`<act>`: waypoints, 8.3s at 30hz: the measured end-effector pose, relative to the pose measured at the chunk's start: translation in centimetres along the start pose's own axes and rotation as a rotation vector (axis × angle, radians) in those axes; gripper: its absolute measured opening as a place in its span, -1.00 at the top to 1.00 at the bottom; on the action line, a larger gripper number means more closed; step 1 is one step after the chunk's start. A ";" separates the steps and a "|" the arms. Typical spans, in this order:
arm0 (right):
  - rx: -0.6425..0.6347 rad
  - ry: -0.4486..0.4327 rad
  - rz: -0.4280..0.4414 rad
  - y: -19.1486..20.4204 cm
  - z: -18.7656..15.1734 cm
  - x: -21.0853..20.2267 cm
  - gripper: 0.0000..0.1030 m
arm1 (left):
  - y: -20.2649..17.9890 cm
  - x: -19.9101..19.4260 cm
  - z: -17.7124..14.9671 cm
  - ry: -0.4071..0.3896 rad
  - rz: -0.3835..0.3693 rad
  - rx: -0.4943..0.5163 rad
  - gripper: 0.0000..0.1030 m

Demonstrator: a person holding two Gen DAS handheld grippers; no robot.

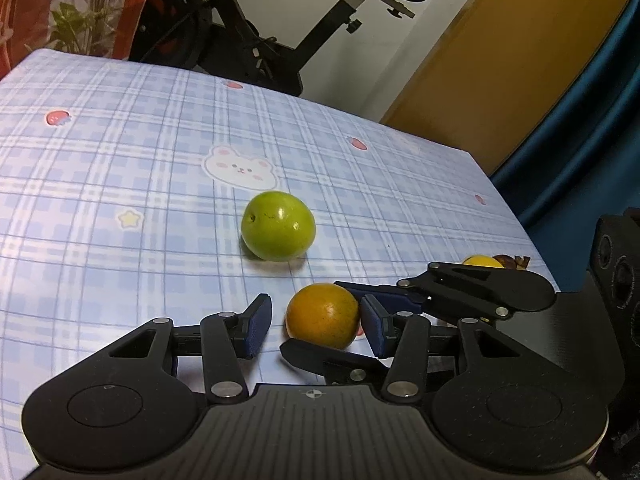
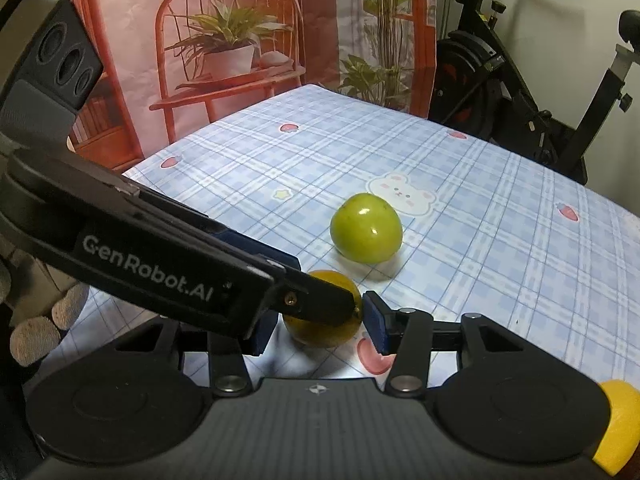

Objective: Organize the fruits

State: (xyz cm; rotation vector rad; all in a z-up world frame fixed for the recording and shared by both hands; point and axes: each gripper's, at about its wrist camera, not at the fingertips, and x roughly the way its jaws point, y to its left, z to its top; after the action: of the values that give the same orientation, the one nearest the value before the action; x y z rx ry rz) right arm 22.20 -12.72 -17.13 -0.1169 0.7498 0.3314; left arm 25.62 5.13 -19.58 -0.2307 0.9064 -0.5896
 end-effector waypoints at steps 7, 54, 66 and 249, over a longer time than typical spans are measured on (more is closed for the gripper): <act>0.015 0.005 0.006 0.2 -0.4 0.2 0.10 | 0.5 0.8 -0.7 0.023 -0.010 -0.014 0.04; 0.357 -0.266 -0.092 -6.2 -8.5 -13.2 0.10 | -15.4 3.3 -1.5 0.028 -0.033 0.219 0.11; 0.247 -0.251 -0.150 -4.7 -8.8 -12.8 0.07 | -13.2 4.5 -1.4 0.053 -0.045 0.129 0.11; 0.265 -0.259 -0.295 -4.9 -9.1 -19.1 -0.93 | -17.7 -3.9 -1.8 -0.130 0.050 0.231 -0.79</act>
State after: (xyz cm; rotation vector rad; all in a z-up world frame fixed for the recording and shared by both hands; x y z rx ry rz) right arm 4.86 -24.17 -10.73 0.0655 0.5041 -0.0363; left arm 15.63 -7.04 -10.50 -0.0374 0.7100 -0.6204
